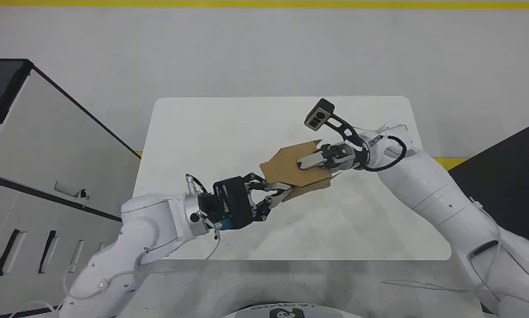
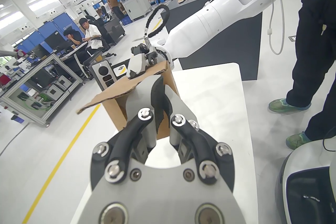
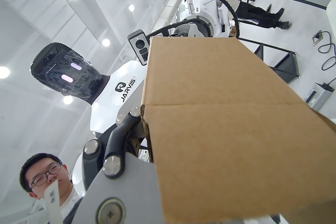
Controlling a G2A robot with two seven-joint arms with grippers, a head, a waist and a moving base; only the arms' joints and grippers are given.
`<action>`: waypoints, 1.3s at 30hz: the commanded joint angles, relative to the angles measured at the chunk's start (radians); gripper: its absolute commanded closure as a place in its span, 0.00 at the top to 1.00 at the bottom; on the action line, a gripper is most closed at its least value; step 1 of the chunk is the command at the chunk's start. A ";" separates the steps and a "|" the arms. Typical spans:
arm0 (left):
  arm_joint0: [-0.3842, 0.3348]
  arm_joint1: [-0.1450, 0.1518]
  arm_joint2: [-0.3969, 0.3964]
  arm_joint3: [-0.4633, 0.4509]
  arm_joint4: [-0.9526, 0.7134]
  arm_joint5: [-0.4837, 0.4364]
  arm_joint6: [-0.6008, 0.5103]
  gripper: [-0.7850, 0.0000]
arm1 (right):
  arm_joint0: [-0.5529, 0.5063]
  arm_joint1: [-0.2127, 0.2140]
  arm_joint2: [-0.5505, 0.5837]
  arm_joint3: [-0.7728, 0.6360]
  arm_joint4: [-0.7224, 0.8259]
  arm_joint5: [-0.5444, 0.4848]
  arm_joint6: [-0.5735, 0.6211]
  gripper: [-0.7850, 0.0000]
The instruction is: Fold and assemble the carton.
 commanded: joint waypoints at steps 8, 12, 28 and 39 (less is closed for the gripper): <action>0.006 0.002 -0.008 -0.002 -0.004 -0.001 0.003 0.00 | -0.007 -0.003 0.004 -0.005 -0.002 0.007 0.000 0.00; 0.011 0.002 -0.024 -0.004 -0.006 0.014 0.009 0.00 | -0.011 -0.002 0.010 0.001 0.006 0.007 0.000 0.00; 0.056 0.012 -0.187 -0.085 -0.031 0.066 0.032 0.00 | -0.032 0.017 0.047 0.027 0.002 0.019 0.000 0.00; 0.036 0.015 -0.198 -0.102 0.042 0.034 0.035 0.00 | -0.011 0.009 0.041 0.059 -0.081 0.031 0.000 0.00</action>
